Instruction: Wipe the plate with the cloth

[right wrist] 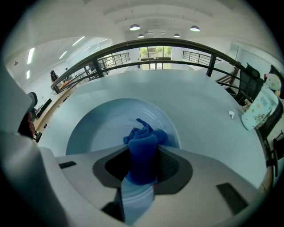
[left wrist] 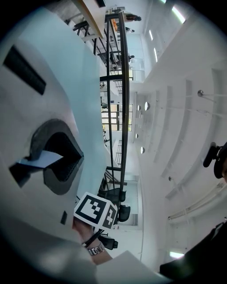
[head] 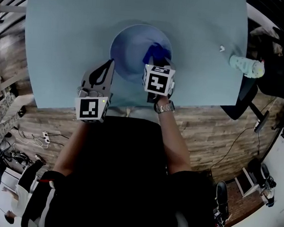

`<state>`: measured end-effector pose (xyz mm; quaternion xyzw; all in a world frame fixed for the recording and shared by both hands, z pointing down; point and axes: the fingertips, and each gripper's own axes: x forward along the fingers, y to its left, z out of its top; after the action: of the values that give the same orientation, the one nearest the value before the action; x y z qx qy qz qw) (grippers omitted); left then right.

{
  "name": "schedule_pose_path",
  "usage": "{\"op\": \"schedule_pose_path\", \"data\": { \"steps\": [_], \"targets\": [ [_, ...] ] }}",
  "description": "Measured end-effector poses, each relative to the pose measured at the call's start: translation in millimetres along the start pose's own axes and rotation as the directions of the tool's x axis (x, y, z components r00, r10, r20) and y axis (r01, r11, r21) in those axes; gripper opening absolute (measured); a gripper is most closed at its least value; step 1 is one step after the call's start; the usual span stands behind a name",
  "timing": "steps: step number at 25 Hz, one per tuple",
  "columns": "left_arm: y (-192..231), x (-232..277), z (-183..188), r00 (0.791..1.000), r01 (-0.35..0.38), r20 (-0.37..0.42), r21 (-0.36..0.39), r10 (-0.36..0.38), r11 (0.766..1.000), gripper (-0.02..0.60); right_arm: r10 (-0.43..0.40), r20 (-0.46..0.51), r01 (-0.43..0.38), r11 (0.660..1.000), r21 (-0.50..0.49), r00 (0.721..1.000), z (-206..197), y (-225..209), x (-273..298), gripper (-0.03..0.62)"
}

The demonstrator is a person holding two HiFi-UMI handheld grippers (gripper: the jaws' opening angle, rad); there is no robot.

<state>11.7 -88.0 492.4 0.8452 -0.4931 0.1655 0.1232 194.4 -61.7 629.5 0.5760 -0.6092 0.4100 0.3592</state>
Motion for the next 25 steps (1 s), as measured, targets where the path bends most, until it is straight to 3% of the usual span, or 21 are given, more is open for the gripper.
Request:
{"op": "schedule_pose_path", "data": {
  "steps": [11, 25],
  "targets": [
    [3, -26, -6, 1.000, 0.009, 0.011, 0.005, -0.009, 1.000, 0.002, -0.006, -0.023, 0.006, 1.000, 0.005, 1.000, -31, 18, -12, 0.120],
    [15, -45, -9, 0.999, -0.019, 0.032, 0.003, 0.019, 1.000, 0.002, 0.071, -0.067, -0.074, 0.996, -0.044, 0.995, -50, 57, -16, 0.120]
  ]
}}
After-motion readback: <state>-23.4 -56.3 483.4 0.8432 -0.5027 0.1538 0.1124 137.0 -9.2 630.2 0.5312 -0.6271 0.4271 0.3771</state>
